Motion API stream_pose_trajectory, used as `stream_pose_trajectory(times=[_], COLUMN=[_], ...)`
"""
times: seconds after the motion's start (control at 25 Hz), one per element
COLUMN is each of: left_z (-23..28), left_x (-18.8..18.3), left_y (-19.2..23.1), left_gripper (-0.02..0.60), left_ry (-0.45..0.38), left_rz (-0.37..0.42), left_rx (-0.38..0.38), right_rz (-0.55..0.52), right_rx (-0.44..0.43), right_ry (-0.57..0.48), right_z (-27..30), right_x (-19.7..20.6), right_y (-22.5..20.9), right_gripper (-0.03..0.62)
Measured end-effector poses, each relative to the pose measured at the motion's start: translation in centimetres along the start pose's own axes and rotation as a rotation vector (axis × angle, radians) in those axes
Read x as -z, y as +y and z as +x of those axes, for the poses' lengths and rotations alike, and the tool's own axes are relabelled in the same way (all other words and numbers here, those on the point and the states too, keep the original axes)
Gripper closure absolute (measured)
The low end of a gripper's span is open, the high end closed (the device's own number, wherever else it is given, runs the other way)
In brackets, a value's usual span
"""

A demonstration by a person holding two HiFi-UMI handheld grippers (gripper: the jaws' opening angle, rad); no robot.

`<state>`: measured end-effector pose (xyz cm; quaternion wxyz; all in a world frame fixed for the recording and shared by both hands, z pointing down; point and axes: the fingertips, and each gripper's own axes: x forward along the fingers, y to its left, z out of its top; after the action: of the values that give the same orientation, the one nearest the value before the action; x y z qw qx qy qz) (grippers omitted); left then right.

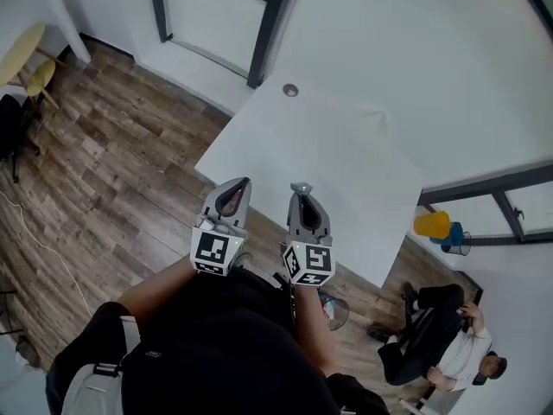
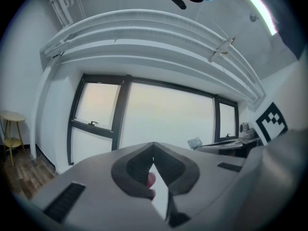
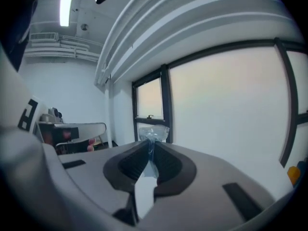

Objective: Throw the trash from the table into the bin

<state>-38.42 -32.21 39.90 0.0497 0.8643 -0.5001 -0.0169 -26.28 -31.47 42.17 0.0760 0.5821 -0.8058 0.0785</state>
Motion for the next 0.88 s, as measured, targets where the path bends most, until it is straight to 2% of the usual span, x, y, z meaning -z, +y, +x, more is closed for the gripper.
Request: stream_pose_trajectory(times=[0.16, 0.36, 0.56, 0.68, 0.88], left_z=[0.5, 0.2, 0.1, 0.5, 1.5], left_x=[0.1, 1.2, 1.5, 1.9, 2.8], left_y=[-0.6, -2.2, -2.6, -3.3, -6.1], left_gripper=[0.584, 0.584, 0.584, 0.584, 0.584], left_ry=[0.002, 0.023, 0.042, 0.053, 0.055], left_rz=[-0.014, -0.008, -0.015, -0.012, -0.022], left_rx=[0.017, 0.073, 0.135, 0.207, 0.4], right_rz=[-0.029, -0.01, 0.056, 0.085, 0.125], right_rx=[0.048, 0.081, 0.17, 0.252, 0.42], right_ry=[-0.106, -0.126, -0.143, -0.153, -0.145], right_z=[-1.5, -2.8, -4.7, -6.4, -9.5], right_x=[-1.0, -0.3, -0.3, -0.3, 0.5], right_y=[0.0, 0.3, -0.5, -1.2, -2.6], right_gripper=[0.551, 0.551, 0.552, 0.551, 0.551])
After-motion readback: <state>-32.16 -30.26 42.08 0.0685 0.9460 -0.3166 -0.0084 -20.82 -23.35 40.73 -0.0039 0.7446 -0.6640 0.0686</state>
